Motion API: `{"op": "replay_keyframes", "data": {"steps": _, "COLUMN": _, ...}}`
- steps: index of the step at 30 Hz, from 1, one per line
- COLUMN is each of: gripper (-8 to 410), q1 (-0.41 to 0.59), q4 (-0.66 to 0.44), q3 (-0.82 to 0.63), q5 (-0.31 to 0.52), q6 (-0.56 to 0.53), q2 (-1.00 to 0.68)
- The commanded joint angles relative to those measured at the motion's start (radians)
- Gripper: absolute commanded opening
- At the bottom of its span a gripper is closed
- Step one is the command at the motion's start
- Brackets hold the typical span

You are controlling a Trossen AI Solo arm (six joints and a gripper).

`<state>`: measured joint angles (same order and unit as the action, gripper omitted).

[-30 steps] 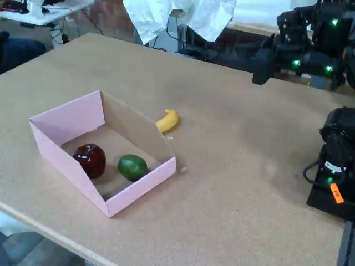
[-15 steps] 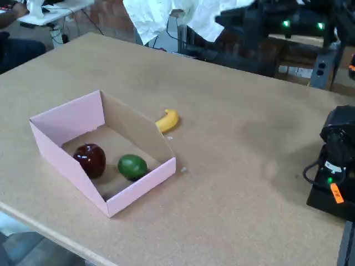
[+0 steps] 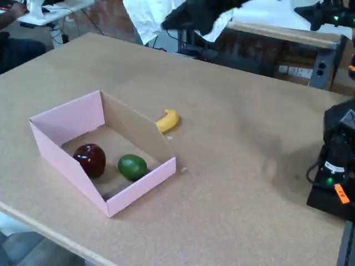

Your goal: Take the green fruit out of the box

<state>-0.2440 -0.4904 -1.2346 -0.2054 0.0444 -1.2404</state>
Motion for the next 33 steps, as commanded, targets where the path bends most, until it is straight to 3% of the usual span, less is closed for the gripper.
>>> {"op": "replay_keyframes", "data": {"steps": 1, "gripper": 201, "q1": -0.085, "q4": -0.084, "q3": -0.127, "q5": -0.004, "q6": 0.031, "q2": -0.166}}
{"op": "replay_keyframes", "data": {"steps": 8, "gripper": 202, "q1": -0.140, "q4": -0.133, "q3": -0.211, "q5": 0.058, "q6": 0.042, "q2": -0.373}}
{"op": "replay_keyframes", "data": {"steps": 14, "gripper": 220, "q1": -0.134, "q4": -0.284, "q3": -0.235, "q5": 0.057, "q6": -0.033, "q2": -0.469}}
{"op": "replay_keyframes", "data": {"steps": 22, "gripper": 262, "q1": -0.135, "q4": -0.317, "q3": -0.230, "q5": 0.058, "q6": -0.105, "q2": -0.501}}
{"op": "replay_keyframes", "data": {"steps": 33, "gripper": 264, "q1": -0.135, "q4": -0.309, "q3": -0.229, "q5": 0.059, "q6": -0.154, "q2": -0.501}}
